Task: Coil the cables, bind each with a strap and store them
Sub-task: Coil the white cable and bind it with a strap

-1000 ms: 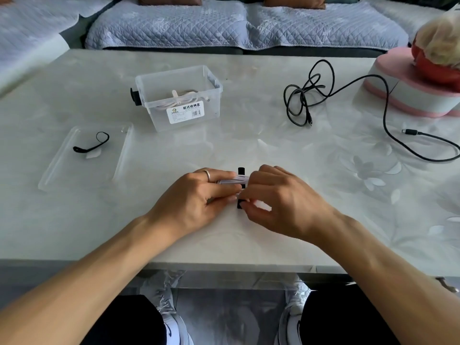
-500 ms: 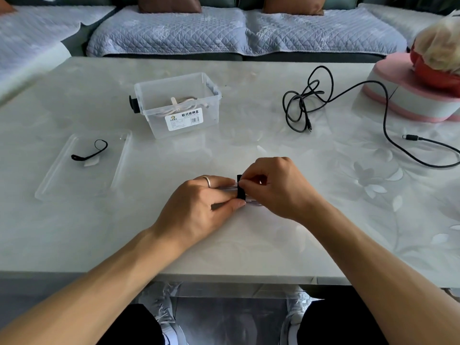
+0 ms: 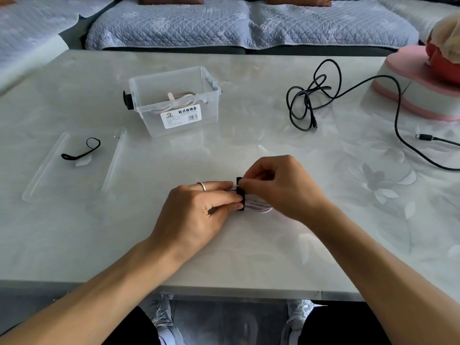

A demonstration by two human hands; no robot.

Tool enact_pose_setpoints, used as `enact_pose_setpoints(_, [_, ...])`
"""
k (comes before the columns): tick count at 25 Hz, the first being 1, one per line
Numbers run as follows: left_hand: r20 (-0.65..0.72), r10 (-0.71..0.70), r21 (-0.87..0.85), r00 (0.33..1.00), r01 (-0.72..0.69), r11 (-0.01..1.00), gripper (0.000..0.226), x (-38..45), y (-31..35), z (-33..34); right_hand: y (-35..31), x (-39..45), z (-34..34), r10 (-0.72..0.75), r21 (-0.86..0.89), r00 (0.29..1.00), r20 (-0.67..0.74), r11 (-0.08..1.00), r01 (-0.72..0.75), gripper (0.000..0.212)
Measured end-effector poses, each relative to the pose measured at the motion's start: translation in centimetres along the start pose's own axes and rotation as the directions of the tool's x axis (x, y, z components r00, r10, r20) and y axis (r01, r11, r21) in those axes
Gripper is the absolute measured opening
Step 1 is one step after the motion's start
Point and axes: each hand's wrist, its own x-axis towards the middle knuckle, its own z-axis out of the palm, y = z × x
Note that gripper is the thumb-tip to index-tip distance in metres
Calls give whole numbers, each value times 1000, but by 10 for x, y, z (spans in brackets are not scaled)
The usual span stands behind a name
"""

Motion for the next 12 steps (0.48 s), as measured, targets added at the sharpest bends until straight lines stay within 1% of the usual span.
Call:
enact_pose_setpoints(1, [3,13,17,1000,-14,1000,18,0,0,0,0,3,-4,48,45,999,-6,998,-48,5])
enact_pose_setpoints(2, [4,26,31,1000,-26,999,17,1,0,0,0,8,-7,61,30,998,6,998,-61,7])
enact_pose_setpoints(3, [2,35,39,999,-35,999,16,0,0,1,-2,12,-8,53,-27,998,40,998,-52,9])
enact_pose_setpoints(5, [4,44,36,999,-44,998,16,1,0,2,-7,18,-5,12,-137,994,112,991,3,4])
enact_pose_setpoints(6, [12,45,33,999,-46,998,16,1,0,2,-9,20,-2,-15,-178,993,118,983,36,6])
enact_pose_setpoints(8, [30,51,31,998,-52,998,19,1,-1,1,-9,22,5,-56,-214,995,81,974,72,9])
enact_pose_setpoints(12, [66,72,40,995,-74,996,24,3,-1,-1,-6,21,7,-95,-195,995,1,976,94,10])
